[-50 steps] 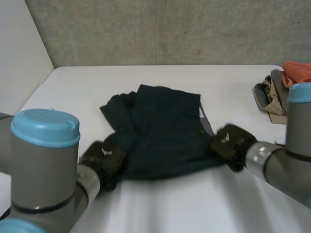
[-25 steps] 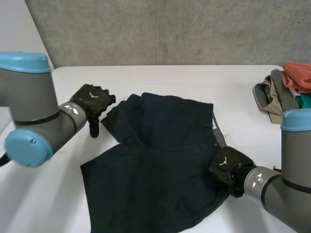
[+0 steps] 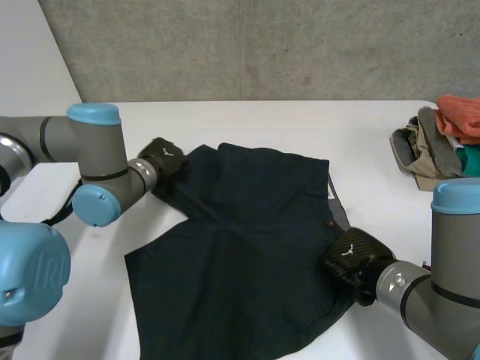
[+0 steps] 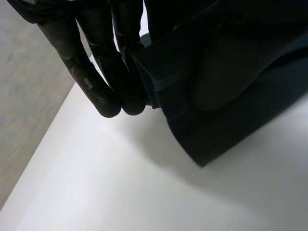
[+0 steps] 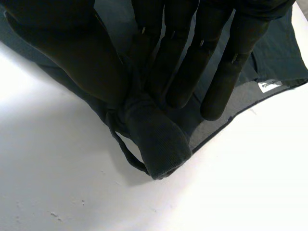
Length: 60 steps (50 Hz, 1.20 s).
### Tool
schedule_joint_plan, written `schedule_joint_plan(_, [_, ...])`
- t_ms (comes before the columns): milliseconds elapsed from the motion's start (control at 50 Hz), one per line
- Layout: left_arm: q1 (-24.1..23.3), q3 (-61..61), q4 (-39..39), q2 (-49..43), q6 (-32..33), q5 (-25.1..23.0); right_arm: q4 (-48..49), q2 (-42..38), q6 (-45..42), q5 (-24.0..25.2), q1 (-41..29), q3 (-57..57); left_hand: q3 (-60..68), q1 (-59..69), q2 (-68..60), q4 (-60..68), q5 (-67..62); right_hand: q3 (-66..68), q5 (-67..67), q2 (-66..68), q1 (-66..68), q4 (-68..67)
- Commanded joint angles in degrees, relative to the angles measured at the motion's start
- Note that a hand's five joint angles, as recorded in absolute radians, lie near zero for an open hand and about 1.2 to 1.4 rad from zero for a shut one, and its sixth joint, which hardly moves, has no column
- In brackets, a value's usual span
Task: Fold the laundry.
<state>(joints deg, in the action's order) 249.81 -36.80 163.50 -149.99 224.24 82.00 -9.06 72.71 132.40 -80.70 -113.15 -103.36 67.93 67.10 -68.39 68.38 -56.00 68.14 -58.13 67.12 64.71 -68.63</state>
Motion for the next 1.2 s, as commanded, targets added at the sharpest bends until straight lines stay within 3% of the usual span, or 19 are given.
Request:
schedule_joint_plan(20, [-2.21, -10.73, 1.29, 8.47, -2.49, 14.49, 0.19, 0.24, 0.14, 0.02, -0.14, 0.18, 12.07, 12.90, -11.61, 11.62, -14.00, 11.86, -11.87, 12.88, 15.29, -11.37])
schedule_joint_plan(220, [-4.33, -13.47, 3.50, 7.69, -2.84, 21.61, -0.34, 0.68, 0.14, -0.24, -2.25, 0.00, 12.07, 12.90, -11.61, 11.62, -14.00, 11.86, -11.87, 12.88, 15.29, -11.37])
schedule_joint_plan(240, [-4.42, -13.30, 3.58, 7.69, -3.10, 22.05, -0.43, 0.68, 0.14, -0.33, -2.43, 0.00, 1.44, 2.26, -0.97, 0.98, -3.36, 11.86, -11.87, 12.88, 15.29, -11.37])
schedule_joint_plan(260, [-4.76, -13.03, 4.02, 7.69, -3.45, 21.88, -0.52, 0.85, 0.14, -0.51, -2.69, -0.08, -30.98, -30.15, 31.44, -31.43, 29.06, 11.86, -11.87, 12.88, 15.29, -11.37])
schedule_joint_plan(280, [-4.94, -12.94, 4.28, 8.04, -3.37, 21.71, -0.60, 1.03, 0.14, -0.59, -2.69, 0.00, -45.96, -45.13, 46.42, -46.41, 44.04, 11.86, -11.87, 12.88, 15.29, -11.37])
schedule_joint_plan(300, [-5.03, -12.94, 4.46, 8.31, -3.45, 21.53, -0.60, 1.12, 0.14, -0.68, -2.87, -0.08, -56.76, -55.94, 57.23, -57.22, 54.84, 11.86, -11.87, 12.88, 15.29, -11.37])
schedule_joint_plan(320, [-5.21, -13.12, 4.90, 9.35, -3.72, 21.53, -0.60, 1.29, 0.23, -0.68, -2.96, 0.00, -57.93, -57.10, 58.39, -58.38, 56.00, 11.86, -11.87, 12.88, 15.29, -11.37])
schedule_joint_plan(500, [-3.71, -21.72, 7.36, 22.18, -8.02, 21.44, -0.34, 2.87, 1.72, -0.60, -3.66, 1.93, -57.93, -57.10, 58.39, -58.38, 56.00, 11.86, -11.87, 12.88, 15.29, -11.37])
schedule_joint_plan(620, [-4.41, -33.58, 7.54, 33.43, -12.24, 17.67, -0.25, 2.61, 4.00, -0.51, -5.06, 6.32, -57.93, -57.10, 58.39, -58.38, 56.00, 11.86, -11.87, 12.88, 15.29, -11.37])
schedule_joint_plan(720, [-6.96, -45.61, 7.45, 42.74, -16.36, 14.68, 0.01, -0.01, 7.77, -0.95, -6.73, 14.22, -57.93, -57.10, 58.39, -58.38, 56.00, 11.86, -11.87, 12.88, 15.29, -11.37])
schedule_joint_plan(800, [-10.03, -51.59, 6.66, 46.79, -20.40, 15.20, -0.34, -3.70, 11.99, -2.08, -7.26, 21.16, -57.93, -57.10, 58.39, -58.38, 56.00, 11.86, -11.87, 12.88, 15.29, -11.37])
schedule_joint_plan(920, [-13.90, -55.48, 2.89, 48.03, -27.09, 18.89, -1.66, -10.30, 17.54, -7.35, -6.91, 30.40, -56.20, -55.38, 56.67, -56.66, 54.28, 11.86, -11.87, 12.88, 15.29, -11.37])
schedule_joint_plan(1020, [-18.46, -55.92, -5.09, 48.39, -33.58, 21.97, -5.60, -14.43, 20.88, -12.19, -6.65, 35.24, -52.67, -51.84, 53.13, -53.12, 50.75, 11.86, -11.87, 12.88, 15.29, -11.37])
schedule_joint_plan(1200, [-22.78, -55.31, -9.07, 47.51, -38.43, 21.53, -5.70, -14.79, 23.17, -12.90, -5.95, 34.90, -54.18, -53.36, 54.65, -54.63, 52.26, 11.86, -11.87, 12.88, 15.29, -11.37])
